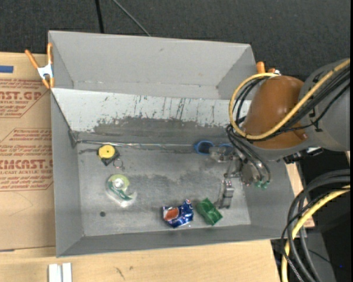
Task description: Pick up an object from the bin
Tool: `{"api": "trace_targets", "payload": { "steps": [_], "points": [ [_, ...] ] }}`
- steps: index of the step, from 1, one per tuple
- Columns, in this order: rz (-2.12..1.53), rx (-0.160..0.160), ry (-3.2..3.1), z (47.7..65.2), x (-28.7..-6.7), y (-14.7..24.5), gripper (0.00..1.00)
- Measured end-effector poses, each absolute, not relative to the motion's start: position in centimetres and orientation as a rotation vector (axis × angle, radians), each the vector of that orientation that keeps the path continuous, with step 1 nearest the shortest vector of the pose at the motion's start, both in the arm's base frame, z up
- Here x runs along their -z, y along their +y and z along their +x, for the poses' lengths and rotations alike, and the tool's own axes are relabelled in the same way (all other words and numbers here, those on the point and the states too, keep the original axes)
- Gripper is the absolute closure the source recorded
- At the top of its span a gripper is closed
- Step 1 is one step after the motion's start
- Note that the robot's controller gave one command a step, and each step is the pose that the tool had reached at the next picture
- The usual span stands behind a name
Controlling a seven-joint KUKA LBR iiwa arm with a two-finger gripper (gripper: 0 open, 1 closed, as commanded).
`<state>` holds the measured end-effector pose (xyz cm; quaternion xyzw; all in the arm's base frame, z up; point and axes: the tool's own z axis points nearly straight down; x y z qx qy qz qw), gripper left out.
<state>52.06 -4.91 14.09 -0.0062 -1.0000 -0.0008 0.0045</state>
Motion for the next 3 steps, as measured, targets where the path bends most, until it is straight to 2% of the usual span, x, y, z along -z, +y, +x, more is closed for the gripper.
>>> {"api": "trace_targets", "payload": {
  "steps": [1,2,3],
  "points": [
    [0.189,0.001,-3.143,48.5,-6.9,-1.5,0.0],
    [0.187,0.0,-3.136,48.4,-6.9,-1.6,1.0],
    [0.185,-0.003,-3.147,51.4,-23.6,-3.1,1.0]
  ]
}}
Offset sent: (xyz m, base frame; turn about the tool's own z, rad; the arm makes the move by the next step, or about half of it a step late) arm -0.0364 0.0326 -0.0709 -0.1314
